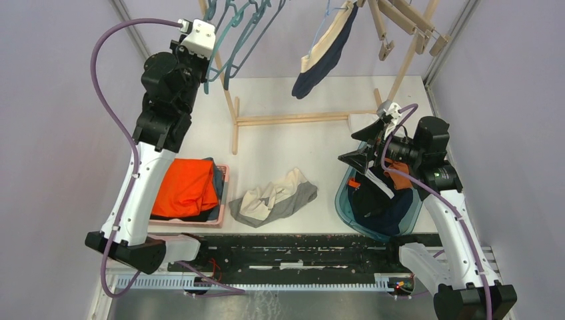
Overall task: Remove the underwear clipped to the hanger
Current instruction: Place the hanger at the clothesline.
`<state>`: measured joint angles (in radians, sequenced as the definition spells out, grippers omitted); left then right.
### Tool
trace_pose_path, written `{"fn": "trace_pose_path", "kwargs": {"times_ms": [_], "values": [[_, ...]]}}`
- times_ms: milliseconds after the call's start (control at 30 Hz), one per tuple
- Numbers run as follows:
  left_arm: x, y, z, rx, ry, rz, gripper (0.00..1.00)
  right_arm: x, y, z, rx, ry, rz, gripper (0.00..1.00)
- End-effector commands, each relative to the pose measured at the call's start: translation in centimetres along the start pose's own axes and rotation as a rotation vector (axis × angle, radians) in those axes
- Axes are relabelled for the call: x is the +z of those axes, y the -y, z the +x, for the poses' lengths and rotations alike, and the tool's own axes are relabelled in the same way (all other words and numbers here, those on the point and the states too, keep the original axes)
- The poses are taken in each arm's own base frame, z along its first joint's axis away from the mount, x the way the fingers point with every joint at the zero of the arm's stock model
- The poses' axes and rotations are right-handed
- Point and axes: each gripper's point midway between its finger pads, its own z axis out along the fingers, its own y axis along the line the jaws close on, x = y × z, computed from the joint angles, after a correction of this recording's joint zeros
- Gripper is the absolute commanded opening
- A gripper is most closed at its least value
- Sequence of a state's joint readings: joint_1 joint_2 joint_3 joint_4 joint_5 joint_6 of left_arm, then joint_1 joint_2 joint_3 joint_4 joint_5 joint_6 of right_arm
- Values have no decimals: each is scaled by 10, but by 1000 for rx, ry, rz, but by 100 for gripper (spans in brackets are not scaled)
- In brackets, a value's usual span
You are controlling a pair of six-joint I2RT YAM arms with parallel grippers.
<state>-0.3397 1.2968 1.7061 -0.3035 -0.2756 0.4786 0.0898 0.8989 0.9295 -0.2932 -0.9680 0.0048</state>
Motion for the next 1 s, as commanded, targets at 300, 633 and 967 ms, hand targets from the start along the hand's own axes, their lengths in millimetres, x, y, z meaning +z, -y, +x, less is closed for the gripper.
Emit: {"fn": "trace_pose_path", "kwargs": {"times_ms": [300, 633, 967], "values": [[-19, -7, -17, -92, 153, -24, 3, 2, -1, -8, -31, 21, -21, 100], [0, -7, -18, -81, 155, -38, 3, 2, -1, -8, -31, 20, -21, 100], [11, -2, -6, -71, 136, -36, 3, 2, 0, -7, -29, 18, -21, 100]]}}
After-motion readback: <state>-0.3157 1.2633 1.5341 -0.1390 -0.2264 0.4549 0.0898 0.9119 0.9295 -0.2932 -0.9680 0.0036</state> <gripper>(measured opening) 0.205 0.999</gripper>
